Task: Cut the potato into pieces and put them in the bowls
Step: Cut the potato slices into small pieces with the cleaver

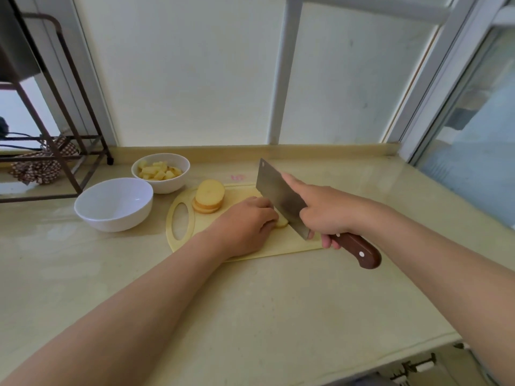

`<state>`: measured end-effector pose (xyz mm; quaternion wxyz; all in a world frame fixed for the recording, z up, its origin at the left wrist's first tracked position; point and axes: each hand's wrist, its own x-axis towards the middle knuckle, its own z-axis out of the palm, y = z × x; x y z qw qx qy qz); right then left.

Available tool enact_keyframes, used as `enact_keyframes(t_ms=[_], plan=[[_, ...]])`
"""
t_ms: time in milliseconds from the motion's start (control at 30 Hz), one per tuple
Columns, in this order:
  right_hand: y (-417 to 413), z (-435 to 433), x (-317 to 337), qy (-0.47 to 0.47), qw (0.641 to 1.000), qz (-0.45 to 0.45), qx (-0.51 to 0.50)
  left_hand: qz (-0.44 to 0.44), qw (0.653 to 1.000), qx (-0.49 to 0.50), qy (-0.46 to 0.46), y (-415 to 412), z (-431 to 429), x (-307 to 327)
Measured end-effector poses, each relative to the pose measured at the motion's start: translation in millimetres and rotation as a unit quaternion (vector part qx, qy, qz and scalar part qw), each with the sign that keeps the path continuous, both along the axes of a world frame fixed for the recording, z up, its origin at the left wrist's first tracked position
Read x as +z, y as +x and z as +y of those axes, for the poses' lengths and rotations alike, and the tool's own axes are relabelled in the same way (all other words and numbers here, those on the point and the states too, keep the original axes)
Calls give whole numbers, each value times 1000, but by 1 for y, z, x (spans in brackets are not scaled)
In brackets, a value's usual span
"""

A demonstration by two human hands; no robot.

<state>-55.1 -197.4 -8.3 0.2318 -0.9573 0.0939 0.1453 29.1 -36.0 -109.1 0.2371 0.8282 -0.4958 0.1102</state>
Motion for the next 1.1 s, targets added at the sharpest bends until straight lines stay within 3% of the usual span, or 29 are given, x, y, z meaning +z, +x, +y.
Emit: enact_keyframes(t_ms=[1100], plan=[[-16, 11, 9, -20, 999, -22, -21, -22, 999, -35, -22, 2, -2, 1]])
